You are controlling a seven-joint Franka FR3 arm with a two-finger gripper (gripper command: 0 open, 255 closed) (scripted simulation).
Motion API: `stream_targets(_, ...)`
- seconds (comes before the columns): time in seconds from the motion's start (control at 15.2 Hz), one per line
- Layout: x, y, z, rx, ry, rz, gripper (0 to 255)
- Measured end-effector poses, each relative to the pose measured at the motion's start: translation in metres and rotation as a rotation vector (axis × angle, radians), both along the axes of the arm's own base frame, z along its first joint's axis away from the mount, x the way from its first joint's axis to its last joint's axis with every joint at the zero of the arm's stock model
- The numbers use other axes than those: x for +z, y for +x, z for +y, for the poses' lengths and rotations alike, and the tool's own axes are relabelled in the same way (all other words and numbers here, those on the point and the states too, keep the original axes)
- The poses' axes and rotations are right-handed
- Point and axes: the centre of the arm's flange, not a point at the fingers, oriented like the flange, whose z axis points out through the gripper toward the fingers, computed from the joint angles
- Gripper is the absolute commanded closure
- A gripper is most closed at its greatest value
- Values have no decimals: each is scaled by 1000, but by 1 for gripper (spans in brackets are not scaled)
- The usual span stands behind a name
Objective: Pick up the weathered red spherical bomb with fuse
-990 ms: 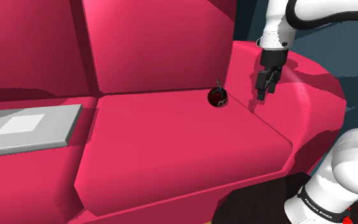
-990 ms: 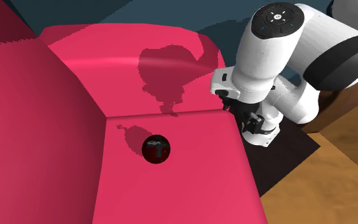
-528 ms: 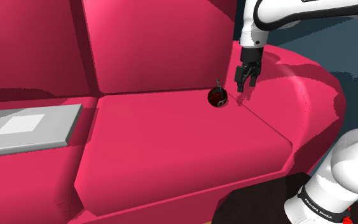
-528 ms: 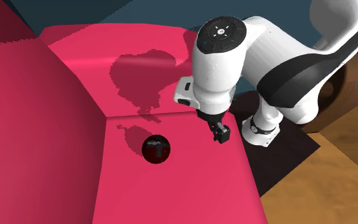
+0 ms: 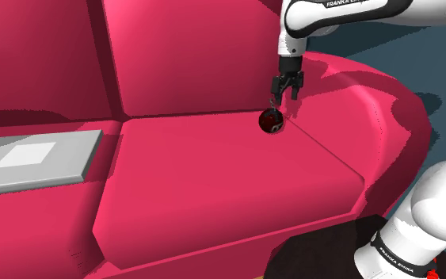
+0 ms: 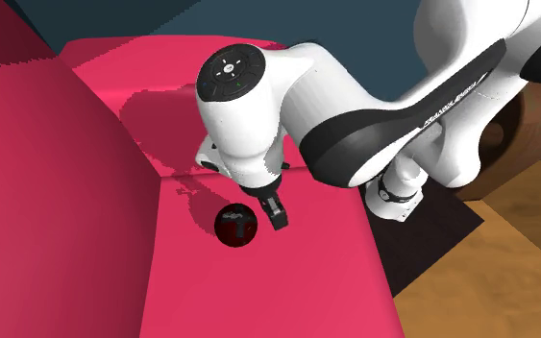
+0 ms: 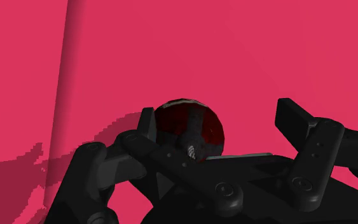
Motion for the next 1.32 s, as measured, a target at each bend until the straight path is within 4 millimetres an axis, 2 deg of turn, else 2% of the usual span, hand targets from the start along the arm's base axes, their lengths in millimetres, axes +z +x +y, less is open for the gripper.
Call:
stream_targets(0.33,-2,57,-24,-31,-7,-6,0)
stream_targets(0.86,-41,62,-26,-35,-8,-6,0)
stream_targets(0.92,-43,62,-26,-35,-8,-6,255)
stream_targets(1.32,-44,62,-26,-35,-8,-8,255)
